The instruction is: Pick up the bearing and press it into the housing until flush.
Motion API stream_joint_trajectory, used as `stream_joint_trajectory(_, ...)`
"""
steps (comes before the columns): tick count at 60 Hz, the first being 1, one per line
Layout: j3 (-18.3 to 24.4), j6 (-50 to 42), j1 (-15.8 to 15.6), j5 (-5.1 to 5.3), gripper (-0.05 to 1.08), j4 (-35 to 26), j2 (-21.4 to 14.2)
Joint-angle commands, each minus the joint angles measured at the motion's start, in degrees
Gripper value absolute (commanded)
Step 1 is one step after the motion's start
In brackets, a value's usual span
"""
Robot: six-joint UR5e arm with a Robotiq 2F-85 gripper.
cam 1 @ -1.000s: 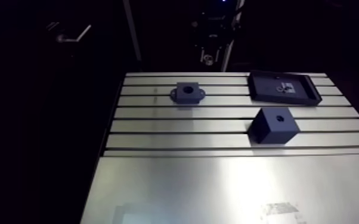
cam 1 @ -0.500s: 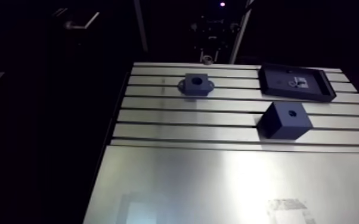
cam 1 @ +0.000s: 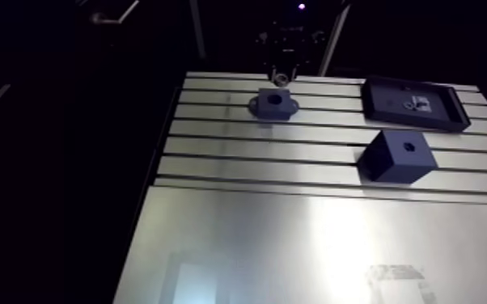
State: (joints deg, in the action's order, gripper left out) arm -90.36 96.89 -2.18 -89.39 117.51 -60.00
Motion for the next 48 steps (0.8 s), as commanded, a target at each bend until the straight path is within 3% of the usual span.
stream_joint_trajectory(1, 0.0, -0.1, -0.5, -0.04, 0.65, 0.1, 1.1)
stream_joint_trajectory(12, 0.0, 0.1, -0.5, -0.47, 0.65, 2.4, 2.1)
stream_joint_trajectory(48, -0.1, 0.1, -0.6, -0.14, 0.65, 2.4, 3.1)
